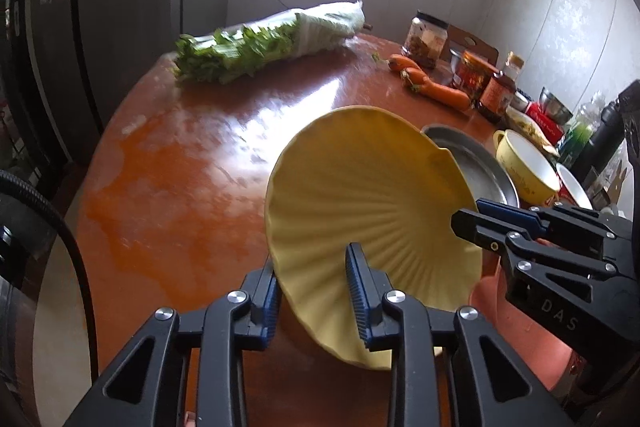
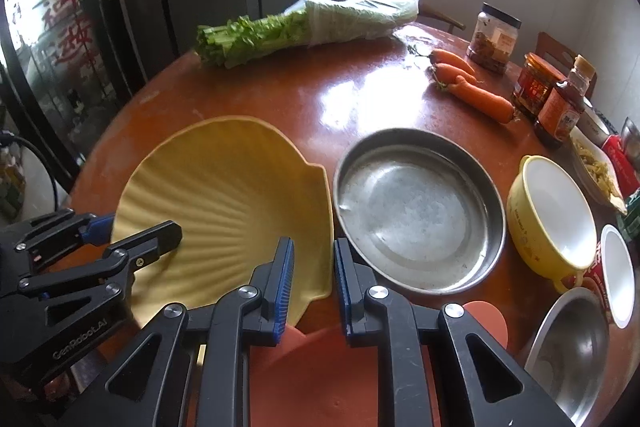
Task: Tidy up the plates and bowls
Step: 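Grasp the yellow scallop-shell plate rim with both grippers and lift it, then carry the shell plate to the table edge and open both grippers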
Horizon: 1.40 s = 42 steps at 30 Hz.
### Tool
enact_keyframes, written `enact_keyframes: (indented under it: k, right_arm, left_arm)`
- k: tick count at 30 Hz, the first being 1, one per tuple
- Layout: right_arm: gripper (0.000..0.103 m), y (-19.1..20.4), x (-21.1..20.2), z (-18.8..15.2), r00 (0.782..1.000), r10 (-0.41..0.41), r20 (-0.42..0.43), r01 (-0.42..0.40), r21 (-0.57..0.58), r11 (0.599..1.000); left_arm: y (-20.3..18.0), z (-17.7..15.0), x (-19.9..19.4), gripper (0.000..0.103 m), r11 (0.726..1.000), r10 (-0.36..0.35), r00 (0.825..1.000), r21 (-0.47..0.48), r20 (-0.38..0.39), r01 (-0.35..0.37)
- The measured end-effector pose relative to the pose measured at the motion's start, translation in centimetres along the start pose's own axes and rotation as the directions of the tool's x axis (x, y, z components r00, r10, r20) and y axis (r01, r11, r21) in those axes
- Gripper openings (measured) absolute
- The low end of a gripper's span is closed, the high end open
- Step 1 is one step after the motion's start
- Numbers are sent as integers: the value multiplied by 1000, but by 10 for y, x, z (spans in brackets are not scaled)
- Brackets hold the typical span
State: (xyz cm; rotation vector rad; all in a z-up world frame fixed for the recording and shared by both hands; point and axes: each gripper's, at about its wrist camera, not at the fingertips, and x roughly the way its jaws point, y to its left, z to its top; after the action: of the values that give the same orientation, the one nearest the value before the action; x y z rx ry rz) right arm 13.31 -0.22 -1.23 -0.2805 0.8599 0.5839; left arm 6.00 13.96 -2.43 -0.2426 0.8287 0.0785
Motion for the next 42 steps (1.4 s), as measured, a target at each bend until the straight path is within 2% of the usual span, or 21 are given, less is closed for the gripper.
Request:
enact_keyframes:
  k: [9,16,22,29,36,42]
  right_arm:
    - [20,36,0,33,997,51,53,-50,-27,998]
    - [20,57,24,49,997,72,35,-71,-20,997]
    - [20,66,43,50,997,73,7,-73,-16,997]
    - [21,70,55,50,997,77,-12,-77,-7,997]
    - [21,71,55,50,997,73,-7,-73,-7,997]
    - [21,73,51,49,998,60,6,-60,-20,998]
  left_arm:
    - [39,20,-18,31,997,71,996,-36,52,-69]
    - [65,26,-7,31,994,96,995,-60,37,-94]
    - [76,24,5,31,991,125,992,-59,16,-124]
    - [84,23,14,31,990,123,992,-66,2,-123]
    - [87,21,14,31,991,114,993,-76,10,-113]
    - [87,21,12,33,988,135,991,-83,18,-133]
